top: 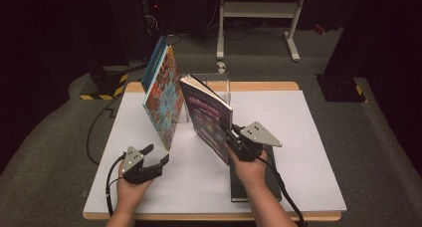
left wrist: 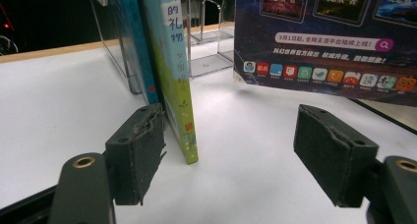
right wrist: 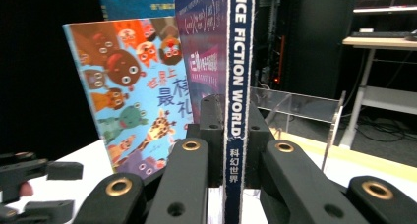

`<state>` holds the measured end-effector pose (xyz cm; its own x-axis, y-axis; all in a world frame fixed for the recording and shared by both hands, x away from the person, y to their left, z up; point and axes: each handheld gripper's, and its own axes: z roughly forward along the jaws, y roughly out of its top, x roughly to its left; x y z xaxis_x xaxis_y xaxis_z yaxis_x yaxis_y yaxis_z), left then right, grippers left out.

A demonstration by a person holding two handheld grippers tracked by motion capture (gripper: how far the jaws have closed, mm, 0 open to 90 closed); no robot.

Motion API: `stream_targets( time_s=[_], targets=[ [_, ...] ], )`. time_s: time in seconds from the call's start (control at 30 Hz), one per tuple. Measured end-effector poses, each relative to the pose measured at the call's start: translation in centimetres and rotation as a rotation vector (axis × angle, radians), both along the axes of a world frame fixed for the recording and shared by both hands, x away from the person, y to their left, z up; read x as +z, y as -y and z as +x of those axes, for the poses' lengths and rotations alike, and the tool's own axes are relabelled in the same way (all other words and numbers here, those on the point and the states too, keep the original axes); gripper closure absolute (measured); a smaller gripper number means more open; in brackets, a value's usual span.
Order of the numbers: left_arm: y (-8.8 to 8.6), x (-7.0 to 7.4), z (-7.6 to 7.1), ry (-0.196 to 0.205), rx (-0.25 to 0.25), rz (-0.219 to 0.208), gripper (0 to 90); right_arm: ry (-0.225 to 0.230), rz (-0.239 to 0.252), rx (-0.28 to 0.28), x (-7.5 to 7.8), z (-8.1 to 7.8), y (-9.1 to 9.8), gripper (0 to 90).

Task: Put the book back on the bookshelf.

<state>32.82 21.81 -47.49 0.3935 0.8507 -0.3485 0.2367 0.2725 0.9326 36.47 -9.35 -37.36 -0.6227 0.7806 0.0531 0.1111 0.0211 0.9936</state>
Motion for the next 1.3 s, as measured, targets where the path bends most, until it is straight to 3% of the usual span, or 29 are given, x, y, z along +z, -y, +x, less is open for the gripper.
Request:
stream_targets(
  time_s=[0.27, 0.47, 0.6, 0.9, 1.1, 1.3],
  targets=[
    [0.0, 0.0, 0.1, 0.000, -0.007, -0.005, 27.3, -0.008, 0.014, -0.049, -0.4, 1.6, -0.7, 83.7],
    [-0.2, 0.1, 0.0, 0.000, -0.007, -0.017, 27.5, 0.006, 0.010, -0.063, -0.7, 1.8, -1.8, 83.7],
    [-0.3, 0.2, -0.1, -0.002, -0.007, -0.020, 27.5, 0.012, -0.007, -0.067, -1.2, 1.5, -2.1, 83.6],
    [-0.1, 0.3, -0.2, -0.007, -0.025, -0.033, 27.2, -0.026, 0.026, -0.050, -2.3, 0.0, -1.5, 82.0],
    [0.3, 0.9, -0.6, 0.006, -0.045, -0.056, 27.0, -0.027, 0.028, -0.039, -2.7, -0.5, -1.5, 80.8],
    [0.6, 1.1, -0.8, 0.012, -0.063, -0.046, 27.2, -0.032, 0.031, -0.038, -2.9, -0.7, -1.4, 78.4]
  ],
)
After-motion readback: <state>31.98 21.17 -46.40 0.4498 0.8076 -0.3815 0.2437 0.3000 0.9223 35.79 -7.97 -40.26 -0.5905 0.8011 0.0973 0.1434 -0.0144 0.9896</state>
